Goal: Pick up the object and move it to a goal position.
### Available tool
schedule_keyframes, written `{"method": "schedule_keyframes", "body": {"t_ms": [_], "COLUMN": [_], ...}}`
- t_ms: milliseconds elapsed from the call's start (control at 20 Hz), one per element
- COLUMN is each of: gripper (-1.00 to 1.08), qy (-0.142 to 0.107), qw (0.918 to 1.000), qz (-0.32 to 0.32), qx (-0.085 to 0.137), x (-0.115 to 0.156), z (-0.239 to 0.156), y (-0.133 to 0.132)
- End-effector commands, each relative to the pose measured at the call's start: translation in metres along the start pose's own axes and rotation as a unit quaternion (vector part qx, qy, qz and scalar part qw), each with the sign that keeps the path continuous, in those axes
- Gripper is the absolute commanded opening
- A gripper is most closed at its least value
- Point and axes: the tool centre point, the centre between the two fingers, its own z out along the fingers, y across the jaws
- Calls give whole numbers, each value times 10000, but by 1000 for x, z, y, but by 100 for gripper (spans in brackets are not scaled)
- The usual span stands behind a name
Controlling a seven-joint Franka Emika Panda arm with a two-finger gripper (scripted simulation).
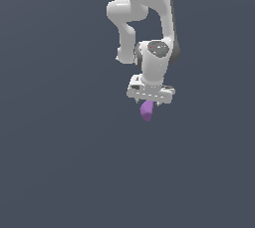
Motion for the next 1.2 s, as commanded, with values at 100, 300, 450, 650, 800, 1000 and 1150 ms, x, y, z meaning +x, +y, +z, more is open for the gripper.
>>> {"method": "schedule_keyframes", "body": {"t_ms": [100,300,450,650,800,1000,1150], "gripper": [100,100,100,-100,-100,-100,-100], "qy": [-4,-4,-4,-4,-4,-4,0], "qw": [10000,10000,10000,10000,10000,10000,10000], "qz": [6,13,13,13,13,13,11], "qx": [-1,-1,-1,-1,-1,-1,1], "x": [-1,-2,-1,-1,-1,-1,-1], "z": [19,36,42,43,43,43,42], "y": [0,0,0,0,0,0,-1]}}
